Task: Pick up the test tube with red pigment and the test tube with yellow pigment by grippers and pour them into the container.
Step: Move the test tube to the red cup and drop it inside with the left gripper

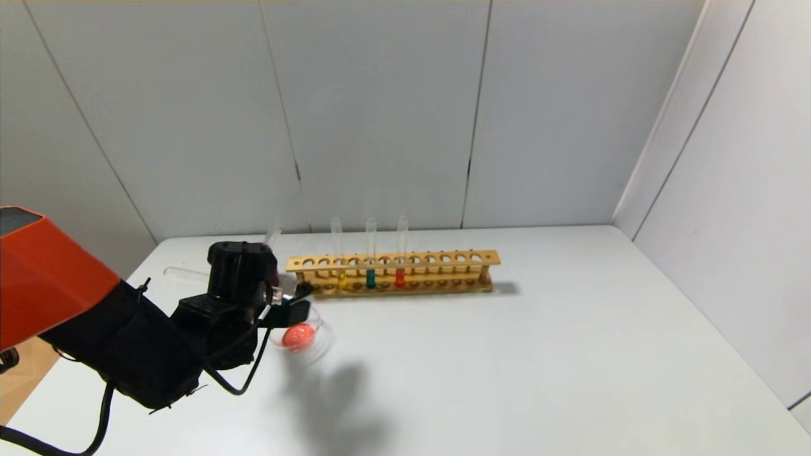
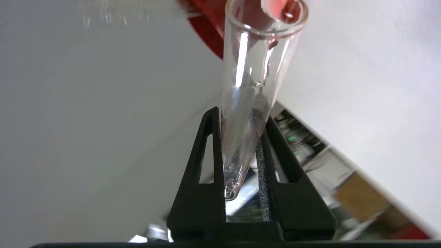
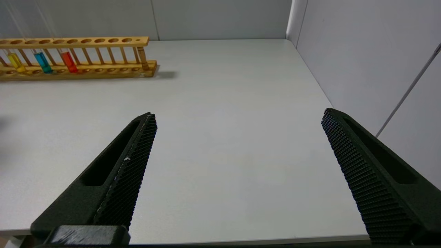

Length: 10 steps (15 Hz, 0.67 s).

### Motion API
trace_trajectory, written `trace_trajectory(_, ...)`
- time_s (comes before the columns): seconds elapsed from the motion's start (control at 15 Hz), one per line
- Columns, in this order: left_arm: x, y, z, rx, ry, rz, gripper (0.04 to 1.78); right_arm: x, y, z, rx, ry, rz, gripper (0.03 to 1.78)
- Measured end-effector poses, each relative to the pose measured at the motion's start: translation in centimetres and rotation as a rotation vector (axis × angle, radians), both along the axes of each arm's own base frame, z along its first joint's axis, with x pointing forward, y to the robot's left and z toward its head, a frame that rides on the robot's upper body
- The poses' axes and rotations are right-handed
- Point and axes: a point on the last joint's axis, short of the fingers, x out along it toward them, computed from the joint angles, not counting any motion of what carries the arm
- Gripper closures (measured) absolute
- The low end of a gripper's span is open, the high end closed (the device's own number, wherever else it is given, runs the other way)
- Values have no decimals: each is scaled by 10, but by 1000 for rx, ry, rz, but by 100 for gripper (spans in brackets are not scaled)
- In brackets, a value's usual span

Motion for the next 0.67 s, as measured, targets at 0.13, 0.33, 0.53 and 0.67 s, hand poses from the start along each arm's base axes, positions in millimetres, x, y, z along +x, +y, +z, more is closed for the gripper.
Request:
trace_trajectory(0.13, -4, 0, -2, -217, -119, 70, 150, 0, 0, 0, 0, 0, 0, 6)
trace_trajectory(0.33, -7, -3, 3, -565, -275, 156, 150, 0, 0, 0, 0, 0, 0, 6)
trace_trajectory(0.53, -3, -7, 21, -920, -421, 194, 150, 0, 0, 0, 0, 0, 0, 6)
trace_trajectory(0.67, 1, -7, 38, -1146, -508, 206, 150, 0, 0, 0, 0, 0, 0, 6)
